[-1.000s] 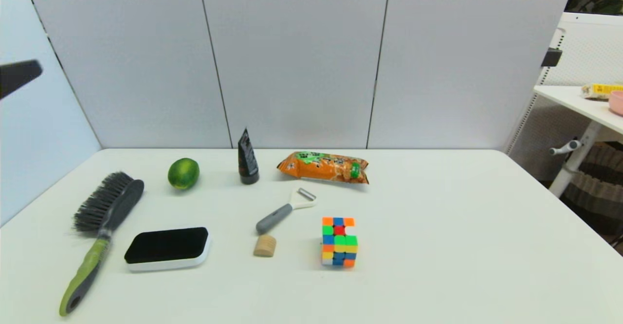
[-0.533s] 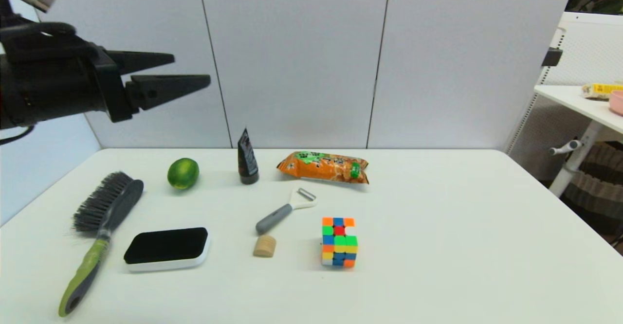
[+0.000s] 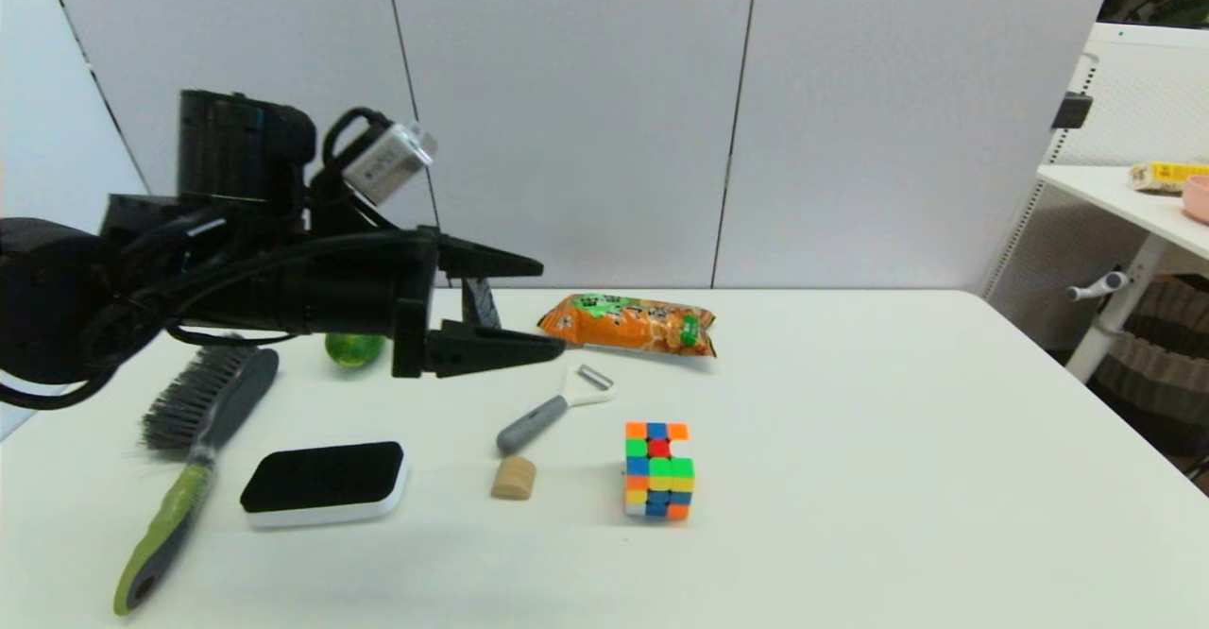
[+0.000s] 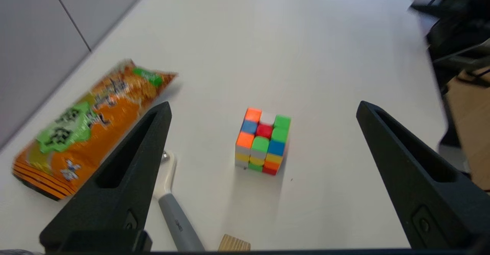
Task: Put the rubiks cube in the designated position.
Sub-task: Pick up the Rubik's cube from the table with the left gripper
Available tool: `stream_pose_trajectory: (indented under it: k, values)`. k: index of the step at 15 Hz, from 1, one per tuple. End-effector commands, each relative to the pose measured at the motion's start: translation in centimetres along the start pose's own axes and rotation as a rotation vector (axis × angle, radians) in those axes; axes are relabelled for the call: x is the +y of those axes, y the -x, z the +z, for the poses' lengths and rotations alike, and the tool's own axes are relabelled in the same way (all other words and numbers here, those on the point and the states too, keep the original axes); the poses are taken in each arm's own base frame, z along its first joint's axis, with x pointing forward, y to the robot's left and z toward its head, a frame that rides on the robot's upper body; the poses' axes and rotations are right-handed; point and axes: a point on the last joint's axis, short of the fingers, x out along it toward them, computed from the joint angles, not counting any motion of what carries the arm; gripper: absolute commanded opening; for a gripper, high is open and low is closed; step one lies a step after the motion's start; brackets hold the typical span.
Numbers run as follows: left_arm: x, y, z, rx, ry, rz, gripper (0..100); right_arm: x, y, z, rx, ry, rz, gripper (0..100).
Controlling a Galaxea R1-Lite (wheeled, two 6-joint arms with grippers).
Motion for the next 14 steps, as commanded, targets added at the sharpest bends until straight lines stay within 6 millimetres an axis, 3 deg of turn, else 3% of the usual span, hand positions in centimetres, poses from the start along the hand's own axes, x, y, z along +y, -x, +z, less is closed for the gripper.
stream_pose_trajectory:
  k: [1,4,7,14]
  values:
    - [1.1,-4.9,-4.1,0.136,-0.028,-0.020,100,0.0,0.0,0.0,0.001,0.000,0.000,100]
    - [2.0,-7.4,-7.0,0.199,-0.046,-0.064,100,0.0,0.0,0.0,0.001,0.000,0.000,100]
    - [2.0,-9.2,-8.7,0.232,-0.043,-0.109,100,0.0,0.0,0.0,0.001,0.000,0.000,100]
    - [1.9,-11.7,-9.2,0.238,-0.067,-0.154,100,0.0,0.0,0.0,0.001,0.000,0.000,100]
